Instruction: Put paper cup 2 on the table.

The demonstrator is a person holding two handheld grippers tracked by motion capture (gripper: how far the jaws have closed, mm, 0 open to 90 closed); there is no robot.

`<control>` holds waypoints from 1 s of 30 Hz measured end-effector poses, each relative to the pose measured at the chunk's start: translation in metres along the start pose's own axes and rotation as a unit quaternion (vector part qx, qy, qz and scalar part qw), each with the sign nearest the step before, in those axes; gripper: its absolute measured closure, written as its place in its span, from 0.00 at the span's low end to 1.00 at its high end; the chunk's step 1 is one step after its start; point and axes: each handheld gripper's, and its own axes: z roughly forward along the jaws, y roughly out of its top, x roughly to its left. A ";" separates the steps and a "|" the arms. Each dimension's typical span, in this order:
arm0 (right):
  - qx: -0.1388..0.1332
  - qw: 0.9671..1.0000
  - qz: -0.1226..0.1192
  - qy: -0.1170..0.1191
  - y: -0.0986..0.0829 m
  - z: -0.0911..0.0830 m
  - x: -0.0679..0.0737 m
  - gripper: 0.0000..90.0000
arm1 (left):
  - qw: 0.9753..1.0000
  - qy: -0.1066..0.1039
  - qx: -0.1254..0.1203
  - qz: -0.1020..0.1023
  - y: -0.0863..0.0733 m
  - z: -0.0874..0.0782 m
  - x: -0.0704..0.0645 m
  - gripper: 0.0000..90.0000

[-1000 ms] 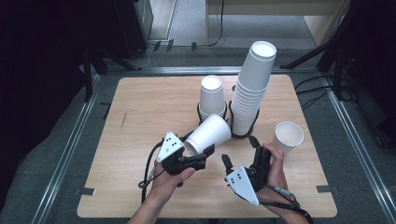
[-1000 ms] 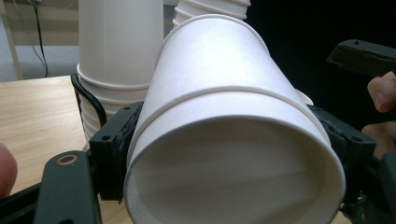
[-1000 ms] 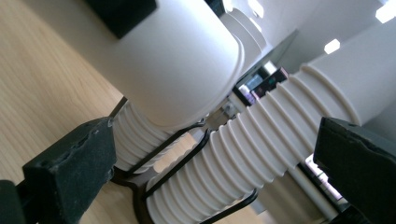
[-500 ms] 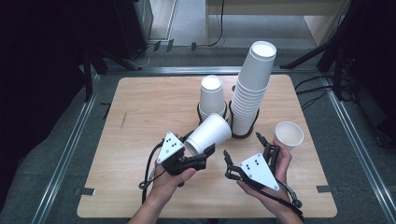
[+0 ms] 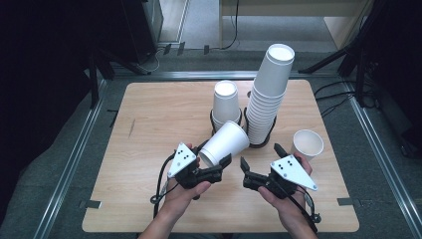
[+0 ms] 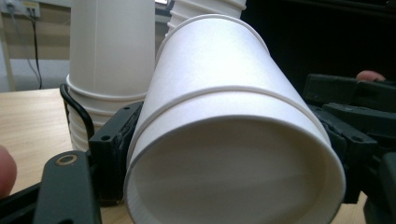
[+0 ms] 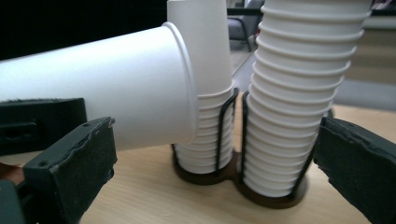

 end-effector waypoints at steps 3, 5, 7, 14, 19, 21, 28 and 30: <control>0.009 0.999 0.036 0.017 0.001 0.000 -0.002 0.00 | 1.000 0.000 -0.003 -0.004 -0.001 0.000 0.000 0.24; 0.011 0.998 0.055 0.024 0.002 -0.001 -0.004 0.00 | 1.000 0.000 -0.006 -0.004 -0.002 0.001 0.000 0.24; 0.005 0.997 0.077 0.015 0.002 -0.002 -0.005 0.01 | 1.000 0.000 -0.008 -0.001 -0.002 0.001 -0.001 0.24; -0.004 0.985 0.172 0.005 0.004 -0.007 -0.016 0.01 | 1.000 -0.007 -0.016 -0.003 -0.005 0.003 -0.005 0.24; 0.008 0.972 0.234 0.032 0.003 -0.007 -0.021 0.00 | 1.000 -0.011 -0.023 -0.006 -0.008 0.005 -0.008 0.23; 0.011 0.967 0.251 0.040 0.002 -0.007 -0.022 0.00 | 1.000 -0.012 -0.024 -0.006 -0.009 0.005 -0.008 0.23; 0.039 0.932 0.349 0.092 -0.002 -0.004 -0.027 0.00 | 1.000 -0.012 -0.029 -0.004 -0.012 0.008 -0.013 0.24; 0.042 0.923 0.369 0.099 -0.003 -0.004 -0.027 0.00 | 1.000 -0.012 -0.028 -0.001 -0.013 0.009 -0.015 0.24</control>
